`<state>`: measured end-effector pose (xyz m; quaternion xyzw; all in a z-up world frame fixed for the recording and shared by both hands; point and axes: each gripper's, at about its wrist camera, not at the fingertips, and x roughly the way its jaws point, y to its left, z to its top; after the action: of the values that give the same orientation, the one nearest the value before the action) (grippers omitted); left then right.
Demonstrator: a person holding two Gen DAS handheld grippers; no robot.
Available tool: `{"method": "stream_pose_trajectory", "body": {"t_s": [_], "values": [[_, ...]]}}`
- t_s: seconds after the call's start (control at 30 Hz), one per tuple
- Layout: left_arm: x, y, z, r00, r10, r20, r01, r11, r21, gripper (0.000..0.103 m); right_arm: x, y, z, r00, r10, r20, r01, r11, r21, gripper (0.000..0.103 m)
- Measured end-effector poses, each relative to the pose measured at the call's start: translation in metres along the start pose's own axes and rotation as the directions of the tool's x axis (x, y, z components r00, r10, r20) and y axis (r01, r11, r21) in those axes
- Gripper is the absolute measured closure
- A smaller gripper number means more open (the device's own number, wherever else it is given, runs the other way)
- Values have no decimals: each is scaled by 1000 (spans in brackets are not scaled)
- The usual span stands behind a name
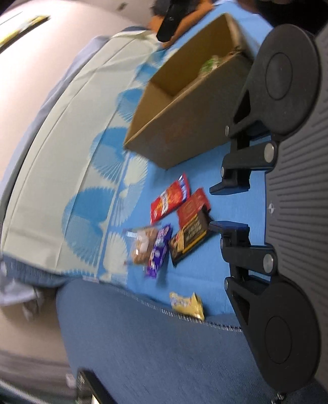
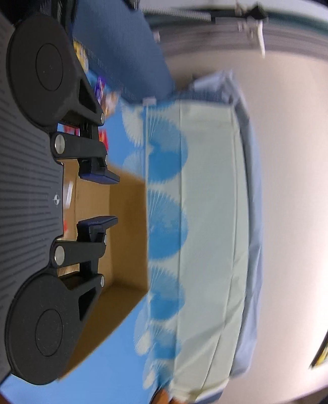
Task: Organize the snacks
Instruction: 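Grasp the dark chocolate biscuit bar with the right gripper while the left gripper reaches for the yellow wrapper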
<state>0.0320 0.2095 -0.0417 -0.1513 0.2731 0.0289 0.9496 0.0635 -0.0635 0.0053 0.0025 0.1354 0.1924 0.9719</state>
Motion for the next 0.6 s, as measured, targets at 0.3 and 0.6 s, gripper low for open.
{"method": "stream_pose_trajectory", "body": {"t_s": [0.3, 0.6], "values": [[-9, 23, 6, 995, 78, 57, -71, 990, -124, 79, 93, 101, 15, 935, 270, -230, -275, 961, 11, 66], [-15, 41, 5, 993, 84, 81, -67, 980, -188, 78, 225, 171, -28, 838, 198, -509, -268, 961, -66, 27]]}}
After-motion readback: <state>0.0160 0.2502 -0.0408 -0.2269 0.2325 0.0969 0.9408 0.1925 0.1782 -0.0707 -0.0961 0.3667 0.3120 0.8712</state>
